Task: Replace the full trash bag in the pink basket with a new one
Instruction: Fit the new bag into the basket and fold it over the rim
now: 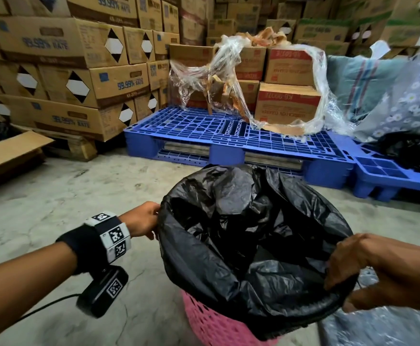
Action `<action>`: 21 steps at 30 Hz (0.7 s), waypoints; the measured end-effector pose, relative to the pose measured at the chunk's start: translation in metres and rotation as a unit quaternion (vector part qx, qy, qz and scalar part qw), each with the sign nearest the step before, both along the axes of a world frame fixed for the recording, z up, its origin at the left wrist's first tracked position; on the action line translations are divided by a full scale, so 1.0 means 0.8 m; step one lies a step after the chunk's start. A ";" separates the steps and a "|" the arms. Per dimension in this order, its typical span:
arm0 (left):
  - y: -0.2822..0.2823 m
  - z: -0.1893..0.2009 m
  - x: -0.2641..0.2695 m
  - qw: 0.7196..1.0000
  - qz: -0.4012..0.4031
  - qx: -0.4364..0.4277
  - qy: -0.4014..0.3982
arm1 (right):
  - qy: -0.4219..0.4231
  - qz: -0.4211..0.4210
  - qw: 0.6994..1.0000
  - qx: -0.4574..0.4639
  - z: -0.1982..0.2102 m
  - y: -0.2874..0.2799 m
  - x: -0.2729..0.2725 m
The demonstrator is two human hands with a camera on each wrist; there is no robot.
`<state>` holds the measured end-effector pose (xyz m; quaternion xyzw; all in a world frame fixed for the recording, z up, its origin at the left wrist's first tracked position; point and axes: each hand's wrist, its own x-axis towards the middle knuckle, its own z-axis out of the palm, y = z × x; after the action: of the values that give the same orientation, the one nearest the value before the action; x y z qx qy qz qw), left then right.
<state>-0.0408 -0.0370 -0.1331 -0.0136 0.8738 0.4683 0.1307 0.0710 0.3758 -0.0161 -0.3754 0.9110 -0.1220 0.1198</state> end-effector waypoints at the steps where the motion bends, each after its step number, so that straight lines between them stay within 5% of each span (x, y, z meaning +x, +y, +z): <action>1: -0.008 -0.007 -0.008 0.999 -0.031 -0.033 0.001 | -0.005 -0.001 1.000 0.003 0.001 -0.003 0.000; 4: -0.045 -0.071 -0.053 0.991 -0.075 -0.099 -0.057 | 0.002 -0.013 1.000 0.014 0.002 0.000 -0.002; 6: -0.023 -0.034 -0.027 0.992 -0.081 -0.098 -0.012 | -0.018 -0.035 0.999 0.018 0.003 0.004 0.000; 8: 0.006 0.026 0.005 0.996 -0.004 -0.049 0.070 | -0.036 -0.035 0.998 0.026 0.004 0.010 0.001; 10: 0.015 0.060 0.019 0.977 0.090 0.004 0.193 | -0.051 -0.036 0.997 0.038 0.011 0.004 0.001; 12: 0.027 0.090 0.039 0.961 0.077 -0.017 0.264 | -0.069 -0.037 0.996 0.050 0.027 -0.011 -0.001; 15: 0.049 0.108 0.070 0.976 -0.020 -0.122 0.179 | -0.061 -0.048 0.995 0.065 0.056 -0.047 -0.018; 17: 0.056 0.094 0.074 0.988 -0.033 -0.107 0.101 | -0.016 -0.038 0.990 0.136 0.056 -0.076 -0.037; 21: 0.052 0.066 0.066 0.979 -0.058 -0.160 0.110 | 0.012 0.004 0.963 0.269 0.017 -0.147 -0.076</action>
<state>0.0123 0.0048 -0.0805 0.0675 0.9456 0.3131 0.0571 0.0101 0.2582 -0.0021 -0.3341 0.9103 0.1327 0.2054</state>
